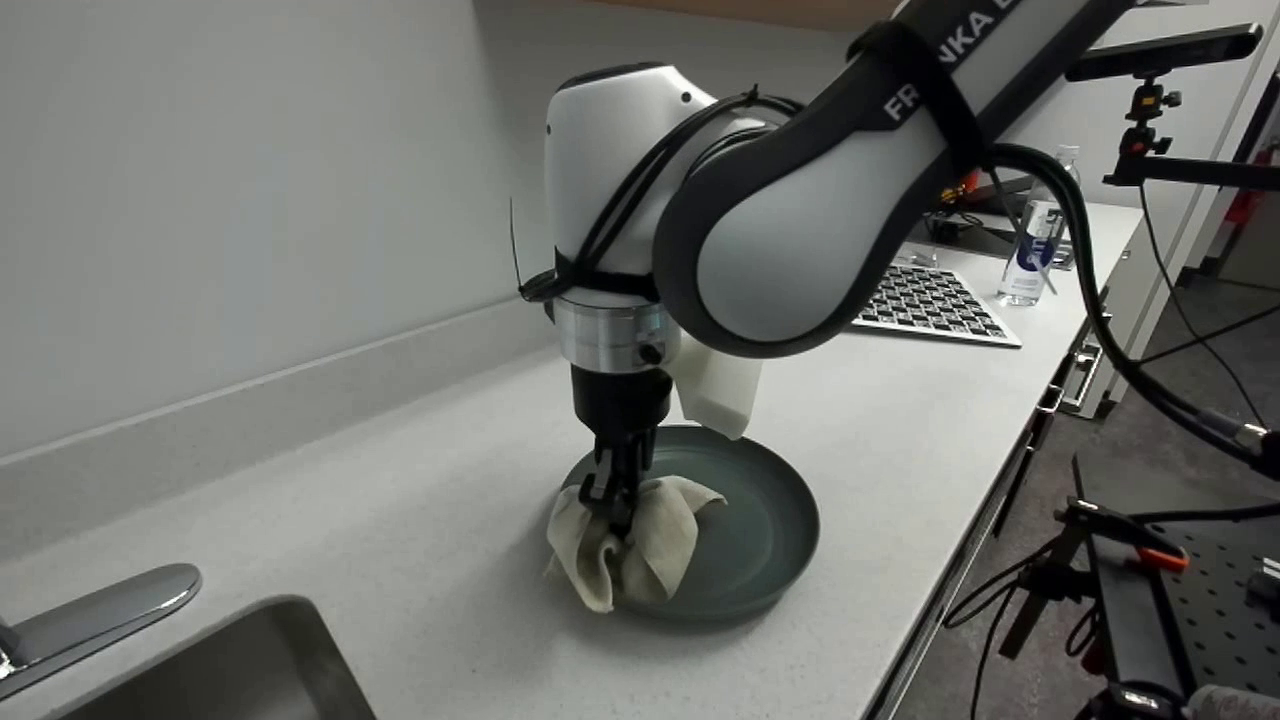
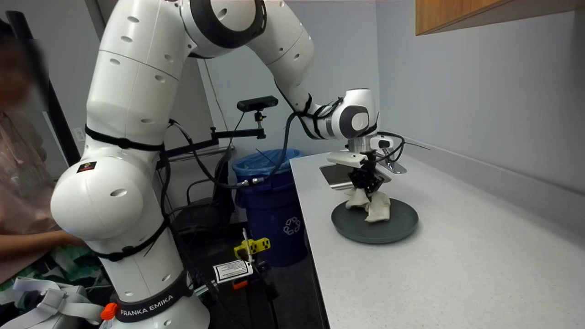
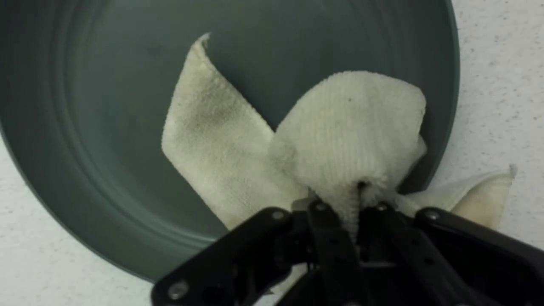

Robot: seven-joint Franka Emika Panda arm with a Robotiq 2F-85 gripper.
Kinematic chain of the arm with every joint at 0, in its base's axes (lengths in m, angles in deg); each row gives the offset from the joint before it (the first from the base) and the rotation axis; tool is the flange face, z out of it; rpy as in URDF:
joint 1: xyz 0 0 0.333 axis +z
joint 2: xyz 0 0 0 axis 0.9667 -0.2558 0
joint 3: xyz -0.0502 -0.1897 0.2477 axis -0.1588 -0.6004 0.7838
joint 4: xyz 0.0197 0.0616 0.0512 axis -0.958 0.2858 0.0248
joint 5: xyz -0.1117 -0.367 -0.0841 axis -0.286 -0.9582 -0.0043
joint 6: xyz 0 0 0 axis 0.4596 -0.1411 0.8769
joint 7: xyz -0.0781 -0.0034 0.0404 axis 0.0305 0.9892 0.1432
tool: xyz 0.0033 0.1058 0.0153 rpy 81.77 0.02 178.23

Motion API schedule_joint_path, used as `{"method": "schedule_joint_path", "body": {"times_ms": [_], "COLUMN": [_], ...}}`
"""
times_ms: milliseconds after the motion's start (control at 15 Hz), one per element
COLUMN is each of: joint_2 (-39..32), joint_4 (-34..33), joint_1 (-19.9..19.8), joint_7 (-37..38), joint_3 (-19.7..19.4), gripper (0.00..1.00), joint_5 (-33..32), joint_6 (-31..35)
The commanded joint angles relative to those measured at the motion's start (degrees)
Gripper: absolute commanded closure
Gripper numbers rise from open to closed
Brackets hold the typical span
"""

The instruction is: Use the white towel to wipe the the plate

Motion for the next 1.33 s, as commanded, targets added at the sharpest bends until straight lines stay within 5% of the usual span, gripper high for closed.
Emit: {"method": "schedule_joint_path", "body": {"times_ms": [0,800,1267], "joint_2": [0.1,7.2,8.1], "joint_4": [-0.6,10.7,12.0], "joint_1": [-1.2,-2.7,-2.0], "joint_7": [-4.7,-4.2,-1.0], "joint_3": [1.9,-0.8,-4.8], "gripper": [0.97,0.97,0.97], "joint_5": [4.7,6.1,0.4], "joint_6": [0.7,-2.1,-3.1]}}
